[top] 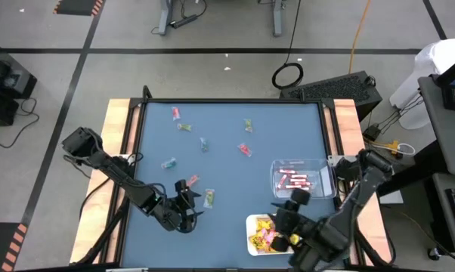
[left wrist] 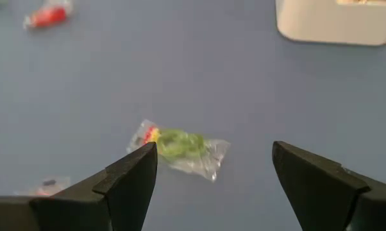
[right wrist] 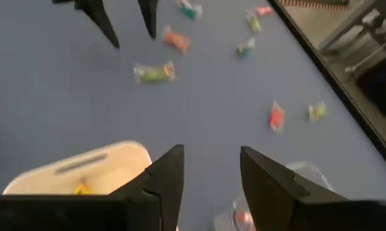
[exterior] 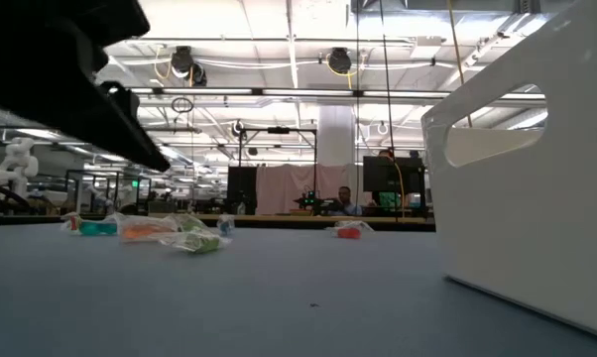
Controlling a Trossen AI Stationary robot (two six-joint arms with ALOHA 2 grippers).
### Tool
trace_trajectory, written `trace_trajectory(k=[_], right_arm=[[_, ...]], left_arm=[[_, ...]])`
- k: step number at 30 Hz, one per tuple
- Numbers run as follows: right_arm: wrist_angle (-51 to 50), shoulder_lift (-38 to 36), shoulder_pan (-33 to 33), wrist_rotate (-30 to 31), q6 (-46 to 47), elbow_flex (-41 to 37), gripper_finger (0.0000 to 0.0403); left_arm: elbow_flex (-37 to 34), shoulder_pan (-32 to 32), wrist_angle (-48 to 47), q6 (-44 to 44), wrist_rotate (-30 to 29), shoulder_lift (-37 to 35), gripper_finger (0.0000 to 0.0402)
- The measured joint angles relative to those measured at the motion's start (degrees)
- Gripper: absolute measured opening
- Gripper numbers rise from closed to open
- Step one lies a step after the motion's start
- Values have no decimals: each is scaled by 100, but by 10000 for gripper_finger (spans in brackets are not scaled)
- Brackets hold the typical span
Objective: Sort candy
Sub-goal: Put the green gummy into the blue bin
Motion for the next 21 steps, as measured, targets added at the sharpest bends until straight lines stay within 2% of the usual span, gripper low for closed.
trace_trajectory(k=[5,11,17,21], right_arm=[[881,256,-304,172,-901,-4,141],[1910,648,-498,197,-1851,-4,141],[2192,864,-559,196,-2335,-4,141],[2293,865,-647,220,-2331,-4,141]], left_arm=[[-14,-58,278,-100,45,424,304],[-14,76,752,-237,109,1043,256],[-14,192,713,-191,135,1233,216],[-5,217,760,76,138,1316,172]])
